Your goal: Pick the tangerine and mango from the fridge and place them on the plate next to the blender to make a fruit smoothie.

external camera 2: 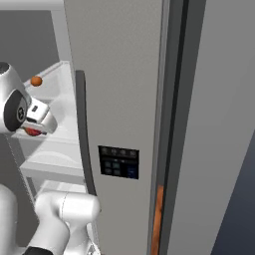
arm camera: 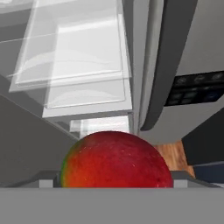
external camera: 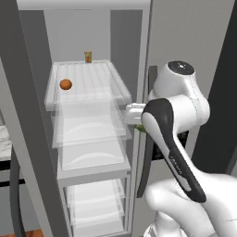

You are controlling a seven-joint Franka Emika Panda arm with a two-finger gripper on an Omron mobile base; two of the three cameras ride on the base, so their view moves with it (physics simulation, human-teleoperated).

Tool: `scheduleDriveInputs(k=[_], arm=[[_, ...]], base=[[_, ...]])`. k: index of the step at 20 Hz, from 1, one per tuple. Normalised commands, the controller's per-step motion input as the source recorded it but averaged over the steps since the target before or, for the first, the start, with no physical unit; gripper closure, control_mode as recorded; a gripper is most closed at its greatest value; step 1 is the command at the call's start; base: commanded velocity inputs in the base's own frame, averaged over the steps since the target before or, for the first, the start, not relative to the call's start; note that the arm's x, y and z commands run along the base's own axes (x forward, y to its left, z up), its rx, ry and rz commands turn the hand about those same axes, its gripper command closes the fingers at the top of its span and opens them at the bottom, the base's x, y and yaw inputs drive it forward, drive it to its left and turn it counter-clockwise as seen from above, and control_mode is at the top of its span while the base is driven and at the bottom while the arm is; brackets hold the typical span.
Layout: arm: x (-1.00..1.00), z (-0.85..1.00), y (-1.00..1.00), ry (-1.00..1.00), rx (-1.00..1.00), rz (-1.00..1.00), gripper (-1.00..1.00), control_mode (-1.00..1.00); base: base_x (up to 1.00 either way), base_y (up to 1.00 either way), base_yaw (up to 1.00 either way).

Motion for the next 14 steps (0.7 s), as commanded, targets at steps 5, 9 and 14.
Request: scheduleDriveInputs(k=[5,9,14], arm=[[-0.13,0.00,-0.17,-0.01,0.00,-0.03,1.00,-1.00],[-0.01,0.00,0.00,0.00,0.00,0.00,1.00,-1.00],[-0.04,0.00,-0.01,0.00,0.00,0.00,1.00,1.00]], base=[[0.00,0.00,0.00],[0.00,0.00,0.00],[-0.67,-0.19,0.12]])
